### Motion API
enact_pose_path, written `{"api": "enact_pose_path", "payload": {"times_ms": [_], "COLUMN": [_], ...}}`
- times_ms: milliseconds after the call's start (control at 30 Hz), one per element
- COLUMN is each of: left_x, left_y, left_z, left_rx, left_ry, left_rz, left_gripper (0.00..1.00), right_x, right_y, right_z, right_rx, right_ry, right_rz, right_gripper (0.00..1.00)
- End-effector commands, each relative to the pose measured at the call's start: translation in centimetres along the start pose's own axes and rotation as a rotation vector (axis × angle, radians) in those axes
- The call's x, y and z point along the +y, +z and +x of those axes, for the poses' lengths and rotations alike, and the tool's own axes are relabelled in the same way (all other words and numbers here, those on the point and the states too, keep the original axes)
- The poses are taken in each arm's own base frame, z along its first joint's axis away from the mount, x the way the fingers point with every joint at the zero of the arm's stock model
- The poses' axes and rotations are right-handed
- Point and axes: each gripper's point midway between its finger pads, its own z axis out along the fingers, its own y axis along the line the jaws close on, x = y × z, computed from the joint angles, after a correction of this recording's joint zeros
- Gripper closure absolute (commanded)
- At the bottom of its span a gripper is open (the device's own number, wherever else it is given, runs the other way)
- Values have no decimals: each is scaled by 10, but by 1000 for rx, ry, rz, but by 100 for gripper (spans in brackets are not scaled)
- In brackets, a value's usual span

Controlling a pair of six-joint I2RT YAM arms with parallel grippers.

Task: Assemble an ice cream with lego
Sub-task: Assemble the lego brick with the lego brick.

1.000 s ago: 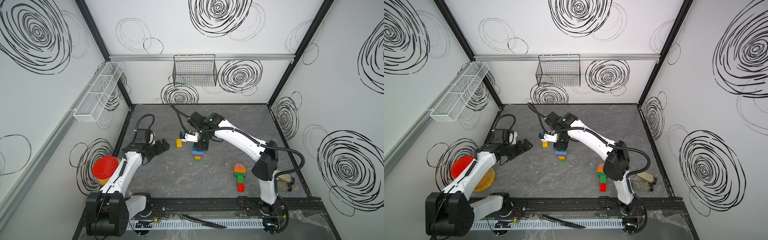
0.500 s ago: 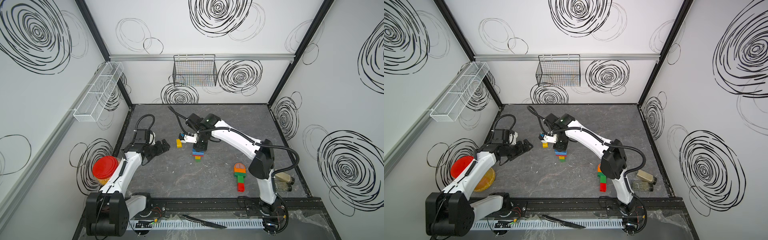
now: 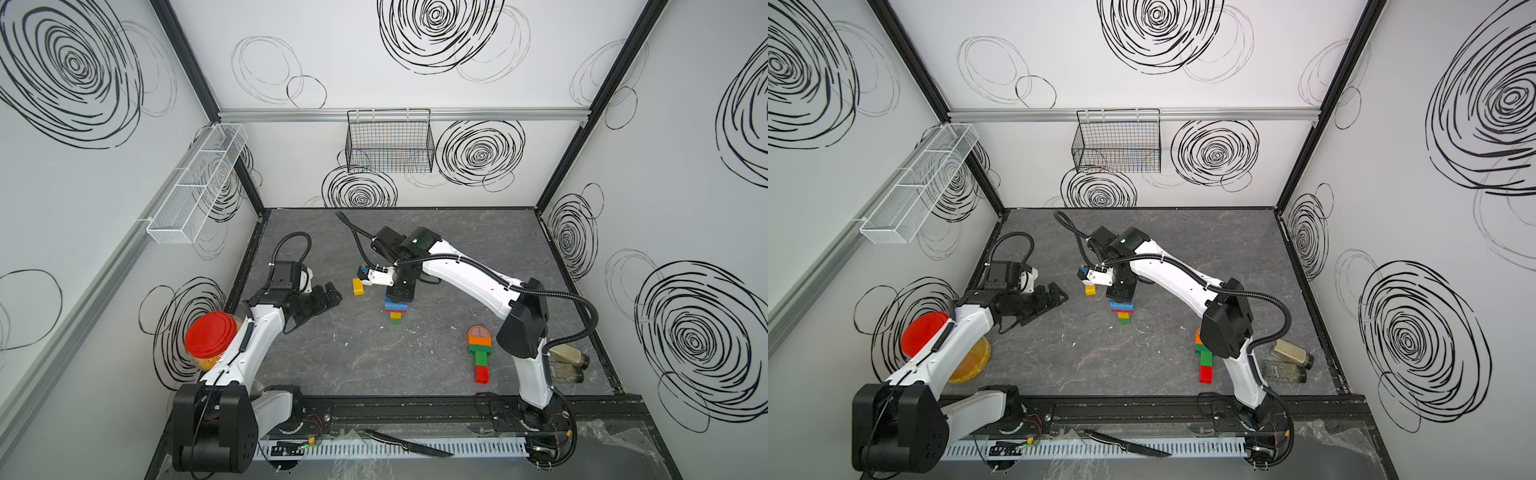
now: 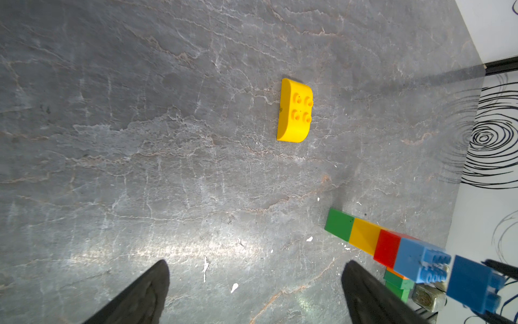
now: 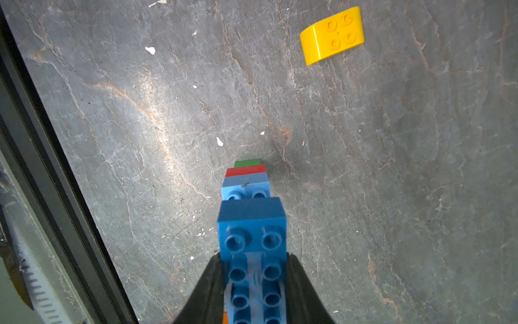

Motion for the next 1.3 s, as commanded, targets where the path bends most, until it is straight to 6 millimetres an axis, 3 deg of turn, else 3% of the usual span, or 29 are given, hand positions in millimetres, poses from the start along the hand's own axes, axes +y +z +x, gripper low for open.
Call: {"api": "enact_pose_path", "payload": {"times_ms": [0,467,1033,1267], "left_x": [1,1,1,0], "left_y": [-1,-2,-3,-5], "left_z": [1,1,1,1], "left_rx": [0,-1,1,1], "left_ry": [13,41,50,52], "left_rz": [9,6,4,2], "left_gripper": [1,1,1,1], "right_x": [3,5,12,30], "right_y": [5,13,36,54], "right_z": [0,1,21,37], "right_rx": [25,41,113,156], "right_ry": [-28,-28,-14,51], "right_rz": [-12,-29,-83,-161], "right_gripper": [100,100,100,100]}}
